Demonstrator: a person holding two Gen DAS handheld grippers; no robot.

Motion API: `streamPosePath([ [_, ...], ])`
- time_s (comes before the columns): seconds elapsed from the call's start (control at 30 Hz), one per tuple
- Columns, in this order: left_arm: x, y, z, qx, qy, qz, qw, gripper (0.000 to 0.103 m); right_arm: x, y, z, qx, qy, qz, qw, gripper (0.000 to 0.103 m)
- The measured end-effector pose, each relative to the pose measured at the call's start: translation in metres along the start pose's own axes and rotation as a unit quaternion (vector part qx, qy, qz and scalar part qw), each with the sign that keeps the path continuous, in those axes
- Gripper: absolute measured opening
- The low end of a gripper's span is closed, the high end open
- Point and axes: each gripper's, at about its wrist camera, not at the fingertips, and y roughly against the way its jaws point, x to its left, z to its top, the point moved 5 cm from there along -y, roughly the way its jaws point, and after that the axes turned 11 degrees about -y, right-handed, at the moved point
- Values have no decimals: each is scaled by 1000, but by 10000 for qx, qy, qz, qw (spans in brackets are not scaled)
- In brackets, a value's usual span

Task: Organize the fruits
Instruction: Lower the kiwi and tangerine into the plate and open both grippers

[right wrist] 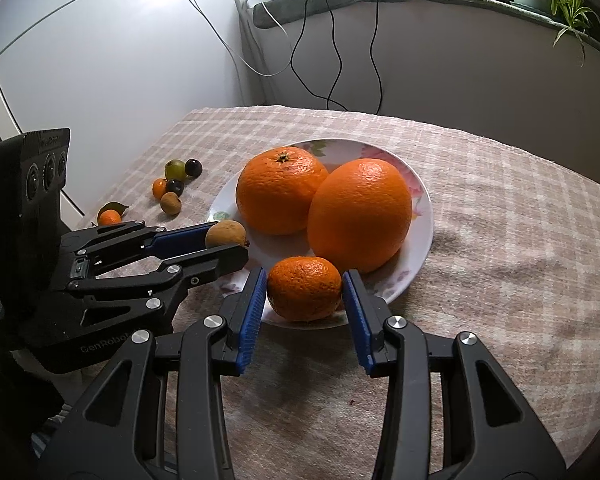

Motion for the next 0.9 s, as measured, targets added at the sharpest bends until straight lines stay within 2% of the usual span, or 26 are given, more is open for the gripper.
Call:
streamPosePath([
  [0.13, 1, 1, 1, -12, -9, 0, 10000, 37, 0, 1, 0, -18, -17, -11, 10000, 43],
  [0.27, 3, 2, 0, -12, 11, -1, 10000, 37, -1, 4, 1, -91, -27, -23, 10000, 60],
  [0.33, 3, 2, -1, -13, 26, -2, 10000, 37, -1, 5, 1, -109, -13, -34, 9999, 62],
  [0.9, 17, 16, -6, -87, 203, 64, 9997, 39, 6, 18, 6, -240, 21, -64, 9997, 64],
])
